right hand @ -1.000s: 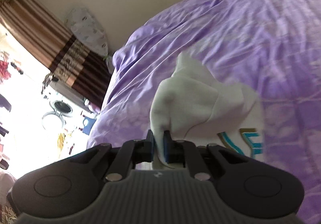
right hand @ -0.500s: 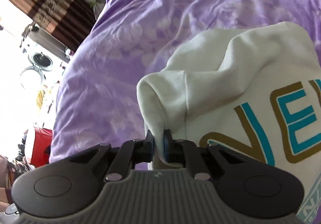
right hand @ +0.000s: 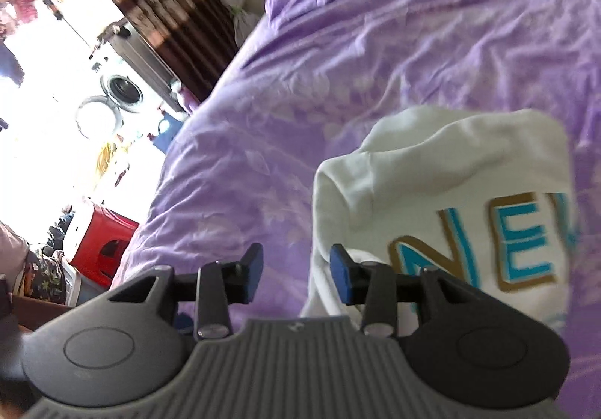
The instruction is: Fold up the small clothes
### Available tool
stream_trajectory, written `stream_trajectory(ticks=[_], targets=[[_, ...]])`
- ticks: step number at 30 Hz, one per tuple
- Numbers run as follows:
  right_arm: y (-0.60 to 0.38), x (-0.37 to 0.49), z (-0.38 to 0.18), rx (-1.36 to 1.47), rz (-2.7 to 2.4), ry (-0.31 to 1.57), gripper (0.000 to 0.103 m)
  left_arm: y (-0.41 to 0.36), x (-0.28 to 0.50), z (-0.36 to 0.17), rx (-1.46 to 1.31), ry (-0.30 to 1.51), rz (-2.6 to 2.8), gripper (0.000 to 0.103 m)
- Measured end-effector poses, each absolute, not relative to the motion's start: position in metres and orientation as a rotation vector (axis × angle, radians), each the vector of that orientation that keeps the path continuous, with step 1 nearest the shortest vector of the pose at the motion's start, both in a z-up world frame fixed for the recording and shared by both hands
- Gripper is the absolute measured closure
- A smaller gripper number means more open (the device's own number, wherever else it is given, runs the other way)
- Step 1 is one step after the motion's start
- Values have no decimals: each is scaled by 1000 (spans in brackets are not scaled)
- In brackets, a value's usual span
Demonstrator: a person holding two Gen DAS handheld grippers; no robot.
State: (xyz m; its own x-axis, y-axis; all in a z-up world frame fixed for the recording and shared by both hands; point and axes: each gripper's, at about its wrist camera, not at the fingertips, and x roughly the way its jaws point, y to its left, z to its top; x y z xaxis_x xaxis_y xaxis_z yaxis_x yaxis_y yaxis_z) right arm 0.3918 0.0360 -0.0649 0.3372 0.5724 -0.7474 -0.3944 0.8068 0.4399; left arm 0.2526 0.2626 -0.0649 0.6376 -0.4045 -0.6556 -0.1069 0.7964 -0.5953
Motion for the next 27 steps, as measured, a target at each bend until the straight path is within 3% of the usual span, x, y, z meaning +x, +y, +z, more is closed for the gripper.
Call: stream_trajectory(ticks=[5, 7, 12, 19, 27], targets=[[-24, 357, -66, 188, 536, 942, 67, 258, 248, -74, -758, 862, -204, 49], [-46, 355, -78, 257, 477, 952, 77, 256, 248, -78, -794, 876, -191, 49], [-68, 360, -115, 384, 410, 1036, 83, 256, 241, -84, -843, 859, -169, 48], [-20, 341, -147, 345, 596, 1120, 84, 268, 238, -112, -1046, 852, -144, 40], [-34, 332, -150, 348, 621, 1144, 84, 272, 238, -131, -1092, 887, -106, 40]])
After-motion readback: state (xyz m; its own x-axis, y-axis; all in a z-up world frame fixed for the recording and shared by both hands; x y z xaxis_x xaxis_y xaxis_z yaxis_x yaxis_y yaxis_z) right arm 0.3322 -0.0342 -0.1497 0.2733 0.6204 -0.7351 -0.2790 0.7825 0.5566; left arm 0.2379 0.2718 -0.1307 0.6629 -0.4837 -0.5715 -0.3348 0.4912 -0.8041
